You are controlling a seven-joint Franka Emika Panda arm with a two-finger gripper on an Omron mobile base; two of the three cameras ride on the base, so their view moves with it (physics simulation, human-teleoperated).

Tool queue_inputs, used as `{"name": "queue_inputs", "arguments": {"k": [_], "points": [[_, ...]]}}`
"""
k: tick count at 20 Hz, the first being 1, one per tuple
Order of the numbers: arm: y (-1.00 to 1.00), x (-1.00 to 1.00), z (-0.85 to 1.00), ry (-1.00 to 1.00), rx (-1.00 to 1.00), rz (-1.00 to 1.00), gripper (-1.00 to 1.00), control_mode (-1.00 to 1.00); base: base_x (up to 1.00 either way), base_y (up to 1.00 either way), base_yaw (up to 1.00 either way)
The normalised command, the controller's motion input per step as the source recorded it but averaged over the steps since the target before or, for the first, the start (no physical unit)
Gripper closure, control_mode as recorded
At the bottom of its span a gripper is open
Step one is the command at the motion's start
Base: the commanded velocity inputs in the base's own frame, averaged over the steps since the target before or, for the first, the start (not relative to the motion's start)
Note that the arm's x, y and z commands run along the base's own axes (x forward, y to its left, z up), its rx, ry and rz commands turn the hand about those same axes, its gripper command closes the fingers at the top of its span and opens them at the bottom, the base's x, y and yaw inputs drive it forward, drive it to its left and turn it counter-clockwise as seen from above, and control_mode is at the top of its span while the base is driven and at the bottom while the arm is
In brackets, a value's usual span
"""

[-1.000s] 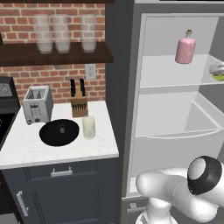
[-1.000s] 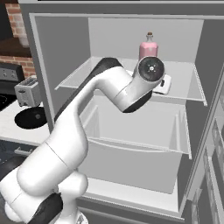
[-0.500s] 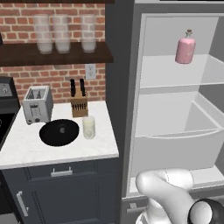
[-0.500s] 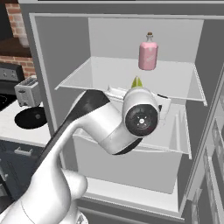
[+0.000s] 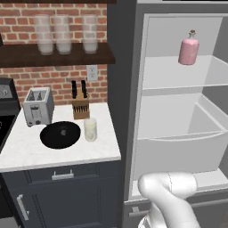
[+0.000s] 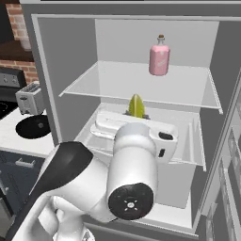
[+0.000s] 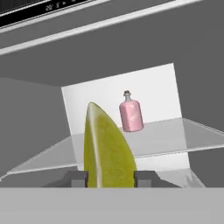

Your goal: Grab a lemon wedge from the fridge and one ice cube from the ice bowl, and put them in the glass of lemonade.

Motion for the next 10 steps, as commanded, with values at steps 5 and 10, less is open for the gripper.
{"name": "queue_inputs", "arguments": {"k": [5, 10], "points": [[0.73, -0.99, -0.05, 0.03, -0.05, 0.0, 1.0, -1.0, 0.0, 0.0, 0.0], [0.91, -0.64, -0.5, 0.35, -0.09, 0.0, 1.0, -1.0, 0.0, 0.0, 0.0]]}}
